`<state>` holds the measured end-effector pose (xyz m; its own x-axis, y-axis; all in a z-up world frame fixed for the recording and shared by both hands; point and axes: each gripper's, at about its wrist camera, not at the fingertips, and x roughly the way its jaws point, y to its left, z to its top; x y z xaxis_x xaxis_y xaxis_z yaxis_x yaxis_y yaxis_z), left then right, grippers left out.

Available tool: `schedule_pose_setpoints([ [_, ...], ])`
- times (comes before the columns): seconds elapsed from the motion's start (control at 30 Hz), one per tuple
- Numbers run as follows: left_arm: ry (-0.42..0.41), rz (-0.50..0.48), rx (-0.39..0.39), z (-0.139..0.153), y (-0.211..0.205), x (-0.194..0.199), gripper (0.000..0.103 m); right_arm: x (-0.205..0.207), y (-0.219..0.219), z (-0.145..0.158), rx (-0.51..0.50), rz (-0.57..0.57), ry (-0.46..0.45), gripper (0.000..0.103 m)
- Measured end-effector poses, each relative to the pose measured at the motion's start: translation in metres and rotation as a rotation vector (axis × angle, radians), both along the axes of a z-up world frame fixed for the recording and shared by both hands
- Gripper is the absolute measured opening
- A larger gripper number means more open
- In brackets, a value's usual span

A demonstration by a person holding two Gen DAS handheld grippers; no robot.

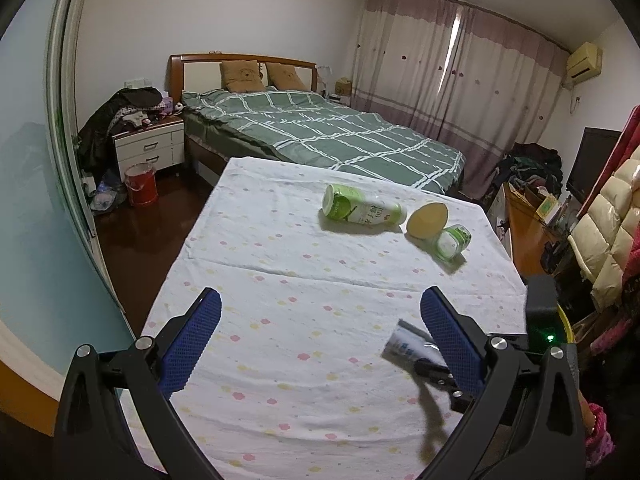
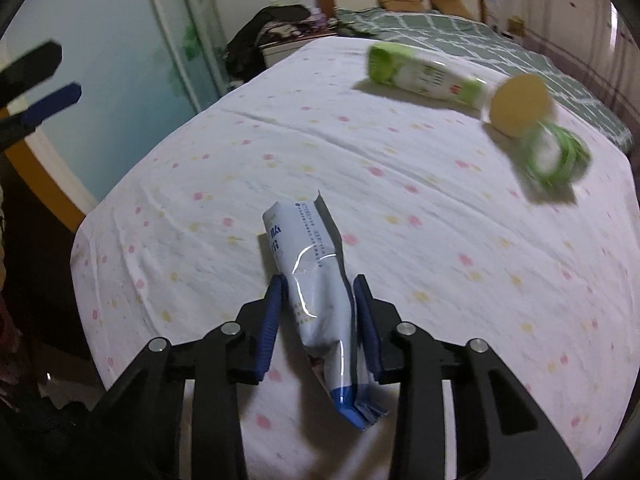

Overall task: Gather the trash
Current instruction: 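Carry the tube packet with the right gripper and drop it into the bin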

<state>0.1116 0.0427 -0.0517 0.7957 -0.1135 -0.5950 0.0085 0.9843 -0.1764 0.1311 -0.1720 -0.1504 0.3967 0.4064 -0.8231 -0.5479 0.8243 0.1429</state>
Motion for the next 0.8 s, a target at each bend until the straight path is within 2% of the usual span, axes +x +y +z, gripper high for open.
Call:
schedule_pose_setpoints([
  [0.53,0.042,-0.085,0.006,-0.017,-0.043,0.021,0.098,-0.016,-0.132,0.023,0.095,-0.341,-0.043,0.033],
  [0.8,0.065,-0.123,0.018,-0.025,-0.068,0.036,0.098,-0.004,-0.227,0.034,0.113,-0.598,-0.079,0.033],
])
